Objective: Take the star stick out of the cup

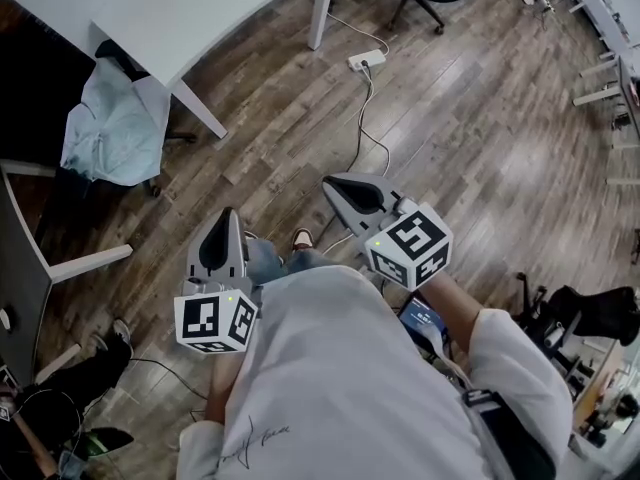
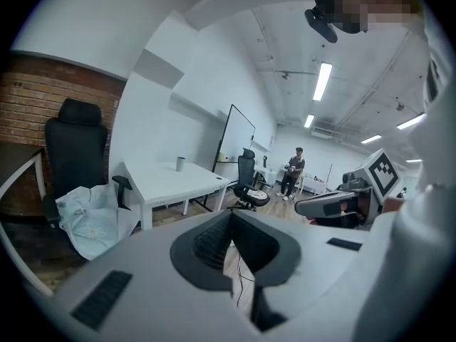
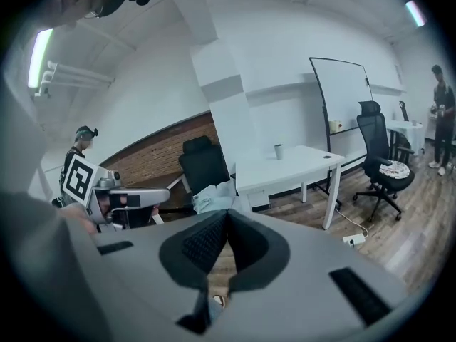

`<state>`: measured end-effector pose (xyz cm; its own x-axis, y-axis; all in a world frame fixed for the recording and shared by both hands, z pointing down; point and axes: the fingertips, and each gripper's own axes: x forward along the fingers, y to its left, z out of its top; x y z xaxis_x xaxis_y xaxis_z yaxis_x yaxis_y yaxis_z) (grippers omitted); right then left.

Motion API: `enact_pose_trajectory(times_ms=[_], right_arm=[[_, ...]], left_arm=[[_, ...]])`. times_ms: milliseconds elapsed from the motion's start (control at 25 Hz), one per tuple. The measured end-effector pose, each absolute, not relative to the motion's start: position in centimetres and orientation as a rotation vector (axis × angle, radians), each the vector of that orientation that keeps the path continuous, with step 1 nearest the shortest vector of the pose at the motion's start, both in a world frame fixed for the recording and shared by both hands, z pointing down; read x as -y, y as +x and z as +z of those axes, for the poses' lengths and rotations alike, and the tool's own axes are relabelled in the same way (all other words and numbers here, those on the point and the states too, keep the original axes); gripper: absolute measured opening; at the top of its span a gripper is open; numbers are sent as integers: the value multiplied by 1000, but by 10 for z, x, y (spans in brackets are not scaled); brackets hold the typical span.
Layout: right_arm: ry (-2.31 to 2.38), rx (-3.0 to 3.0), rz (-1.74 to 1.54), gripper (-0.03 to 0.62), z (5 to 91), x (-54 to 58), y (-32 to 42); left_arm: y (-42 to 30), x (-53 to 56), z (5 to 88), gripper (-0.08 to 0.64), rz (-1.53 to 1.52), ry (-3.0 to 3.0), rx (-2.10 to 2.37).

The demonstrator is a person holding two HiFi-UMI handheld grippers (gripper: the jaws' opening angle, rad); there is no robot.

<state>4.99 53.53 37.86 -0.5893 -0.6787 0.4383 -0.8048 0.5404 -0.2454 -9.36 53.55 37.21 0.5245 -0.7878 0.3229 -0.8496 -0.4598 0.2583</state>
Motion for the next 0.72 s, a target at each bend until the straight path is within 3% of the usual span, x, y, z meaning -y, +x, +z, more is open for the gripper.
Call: enact_pose_trajectory(times_ms=[720], right_arm=[[1171,2466,662,11,392,-449,24]], left_arm=[[-96,-440,380,2,218,2377,1278]])
